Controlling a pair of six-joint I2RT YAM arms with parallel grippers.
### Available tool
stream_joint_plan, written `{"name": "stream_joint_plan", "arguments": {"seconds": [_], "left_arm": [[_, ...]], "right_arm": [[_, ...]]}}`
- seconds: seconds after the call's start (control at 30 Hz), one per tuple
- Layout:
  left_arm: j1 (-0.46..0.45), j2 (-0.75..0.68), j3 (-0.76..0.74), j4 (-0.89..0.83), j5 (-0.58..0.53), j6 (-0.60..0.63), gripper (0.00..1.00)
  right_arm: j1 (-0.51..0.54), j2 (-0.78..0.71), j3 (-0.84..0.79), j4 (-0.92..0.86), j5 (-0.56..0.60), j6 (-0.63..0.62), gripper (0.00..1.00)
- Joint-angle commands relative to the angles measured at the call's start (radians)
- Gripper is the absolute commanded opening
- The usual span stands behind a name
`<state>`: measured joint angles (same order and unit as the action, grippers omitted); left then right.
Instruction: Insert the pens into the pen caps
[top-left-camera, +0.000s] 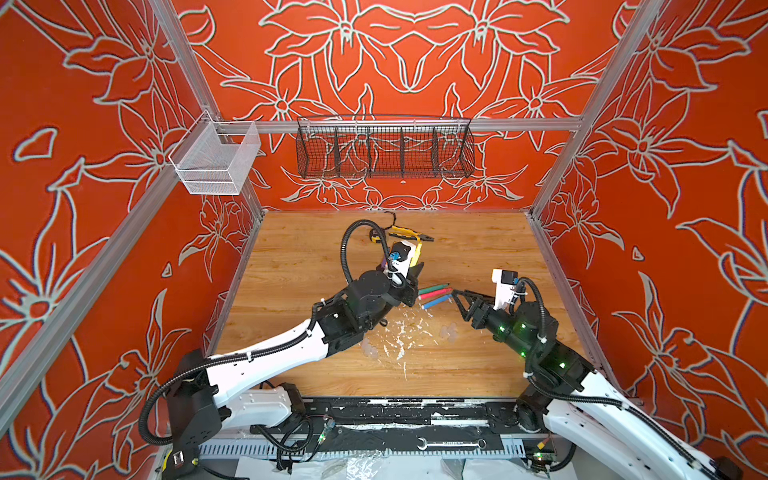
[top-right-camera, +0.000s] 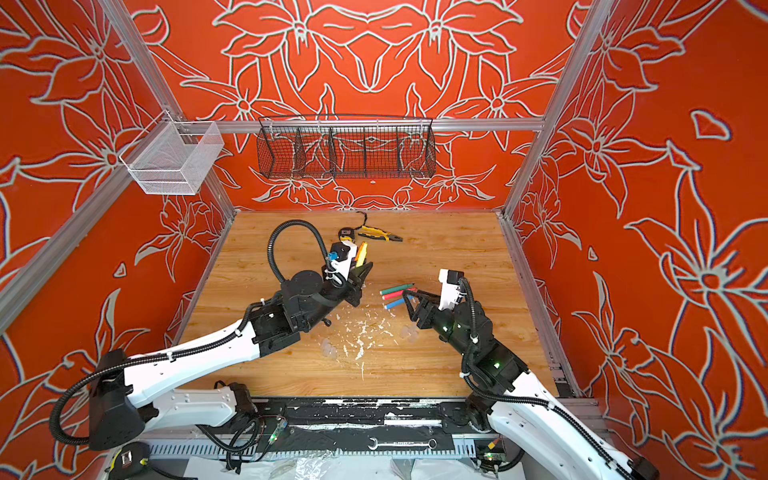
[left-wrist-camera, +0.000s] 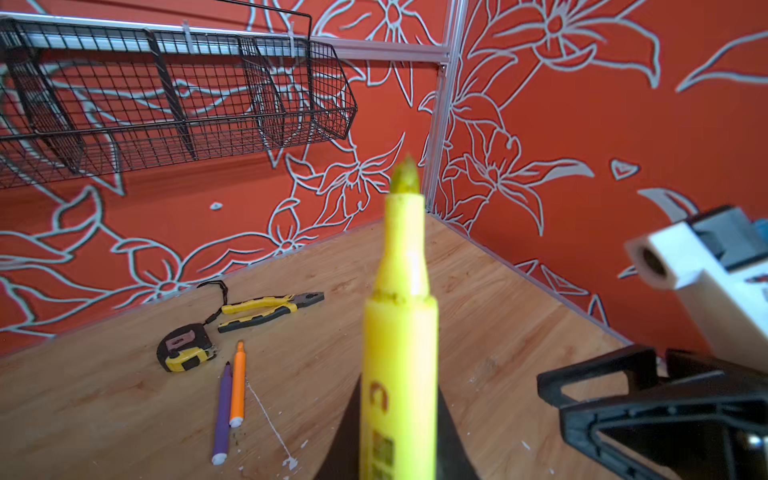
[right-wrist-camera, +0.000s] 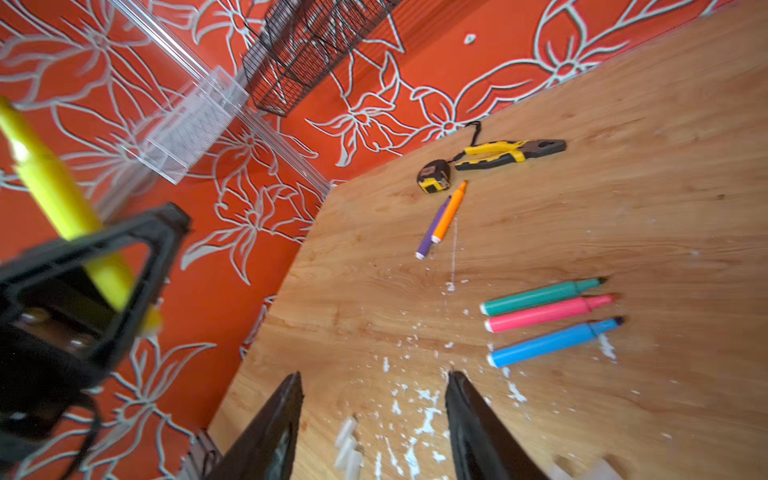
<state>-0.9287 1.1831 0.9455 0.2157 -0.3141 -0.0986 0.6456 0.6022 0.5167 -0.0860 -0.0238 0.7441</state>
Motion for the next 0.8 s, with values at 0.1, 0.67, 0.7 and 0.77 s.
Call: {"name": "stream_joint_plan", "arguments": {"seconds": [0.1,0.67,0.7,0.77], "left_arm": [[0.004,-0.142,0.051,-0.297,0.031,-0.197,0.0],[0.397,-0.355,-0.092,-0.472,0.071,-0.409,0.0],[0.419,-0.357,-0.1,-0.468,0.084,-0.417,0.0],[0.449,-0.366,-0.112,-0.456,0.105,-0.43,0.0]], "right_arm": [[0.062,0.212,0.108,-0.248,-0.093,-0.04,0.46],[0.486,0.834,0.383,-0.2,0.069,-0.078,0.4],[0.492,0.861,0.393,-0.19,0.073,-0.072,0.39],[0.502,0.916,0.423,-0.183,0.073,-0.062,0.39]]}}
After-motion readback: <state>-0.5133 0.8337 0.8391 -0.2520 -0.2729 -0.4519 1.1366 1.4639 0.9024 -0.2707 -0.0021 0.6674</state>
